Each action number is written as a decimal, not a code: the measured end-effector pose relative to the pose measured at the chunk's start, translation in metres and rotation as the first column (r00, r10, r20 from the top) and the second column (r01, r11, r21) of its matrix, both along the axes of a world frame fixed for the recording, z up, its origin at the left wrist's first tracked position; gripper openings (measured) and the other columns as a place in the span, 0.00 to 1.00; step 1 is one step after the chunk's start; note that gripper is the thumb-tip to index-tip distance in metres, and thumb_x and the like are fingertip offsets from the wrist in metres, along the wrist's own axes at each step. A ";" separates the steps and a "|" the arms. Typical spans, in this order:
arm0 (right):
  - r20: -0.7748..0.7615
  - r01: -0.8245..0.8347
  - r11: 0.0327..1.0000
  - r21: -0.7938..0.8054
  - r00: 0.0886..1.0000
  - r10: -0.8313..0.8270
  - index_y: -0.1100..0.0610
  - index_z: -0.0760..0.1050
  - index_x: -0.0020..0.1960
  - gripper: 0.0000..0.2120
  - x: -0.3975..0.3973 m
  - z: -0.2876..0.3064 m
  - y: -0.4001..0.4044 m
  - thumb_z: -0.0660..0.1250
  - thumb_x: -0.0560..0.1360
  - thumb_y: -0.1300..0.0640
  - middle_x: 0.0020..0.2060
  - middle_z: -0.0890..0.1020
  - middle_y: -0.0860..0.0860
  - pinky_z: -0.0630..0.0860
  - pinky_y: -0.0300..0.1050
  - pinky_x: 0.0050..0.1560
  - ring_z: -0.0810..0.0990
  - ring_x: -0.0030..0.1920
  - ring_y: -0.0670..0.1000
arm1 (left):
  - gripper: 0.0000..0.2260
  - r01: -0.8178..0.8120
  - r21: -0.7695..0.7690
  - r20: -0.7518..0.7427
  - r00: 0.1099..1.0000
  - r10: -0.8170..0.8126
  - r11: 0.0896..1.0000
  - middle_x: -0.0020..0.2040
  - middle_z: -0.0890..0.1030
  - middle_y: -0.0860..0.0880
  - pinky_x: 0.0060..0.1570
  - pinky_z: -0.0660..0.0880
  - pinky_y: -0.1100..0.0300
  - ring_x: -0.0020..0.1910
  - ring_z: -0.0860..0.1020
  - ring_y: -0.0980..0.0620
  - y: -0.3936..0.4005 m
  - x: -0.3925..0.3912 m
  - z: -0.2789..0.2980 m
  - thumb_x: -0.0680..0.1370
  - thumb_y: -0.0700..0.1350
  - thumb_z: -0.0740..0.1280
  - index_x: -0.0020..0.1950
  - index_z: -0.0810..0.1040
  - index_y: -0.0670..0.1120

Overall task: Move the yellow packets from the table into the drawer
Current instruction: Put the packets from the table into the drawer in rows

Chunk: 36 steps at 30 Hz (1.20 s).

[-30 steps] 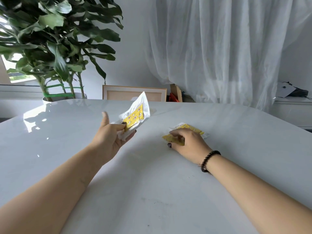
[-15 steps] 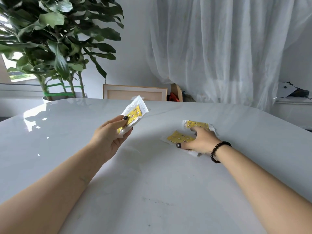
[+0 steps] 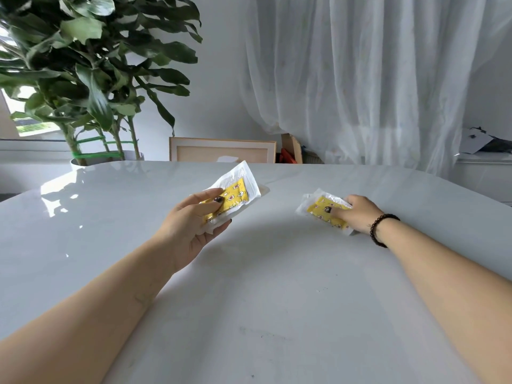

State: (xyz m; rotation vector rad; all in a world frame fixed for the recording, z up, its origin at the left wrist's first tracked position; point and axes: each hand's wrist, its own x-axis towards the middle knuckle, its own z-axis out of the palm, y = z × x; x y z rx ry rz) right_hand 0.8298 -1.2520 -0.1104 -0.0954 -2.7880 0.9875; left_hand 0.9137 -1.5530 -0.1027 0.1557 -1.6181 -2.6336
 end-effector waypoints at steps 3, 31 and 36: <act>0.032 -0.033 0.999 0.026 0.999 0.032 0.56 0.68 0.40 0.13 0.001 0.000 -0.002 0.68 0.74 0.50 0.36 0.74 0.52 0.69 0.42 0.31 0.75 0.37 0.54 | 0.10 0.009 -0.019 0.002 1.000 -0.009 1.000 0.48 0.82 0.43 0.33 0.79 0.62 0.35 0.83 0.50 0.000 0.000 -0.001 0.78 0.33 0.63 0.49 0.81 0.45; -0.007 -0.138 0.990 0.014 0.990 0.139 0.56 0.67 0.38 0.14 0.064 0.013 -0.053 0.73 0.69 0.55 0.34 0.71 0.51 0.65 0.41 0.33 0.70 0.34 0.51 | 0.18 -0.127 -0.527 -0.188 0.982 0.030 0.841 0.49 0.81 0.43 0.39 0.82 0.57 0.39 0.83 0.51 0.007 0.002 -0.011 0.77 0.27 0.56 0.44 0.81 0.46; -0.251 -0.360 0.922 -0.143 0.914 0.318 0.55 0.76 0.41 0.13 0.077 0.022 -0.057 0.77 0.63 0.65 0.38 0.83 0.51 0.81 0.47 0.41 0.82 0.38 0.52 | 0.13 -0.175 -0.768 -0.267 0.962 -0.061 0.616 0.56 0.80 0.47 0.57 0.76 0.46 0.54 0.80 0.47 0.003 0.002 -0.014 0.65 0.47 0.68 0.47 0.81 0.58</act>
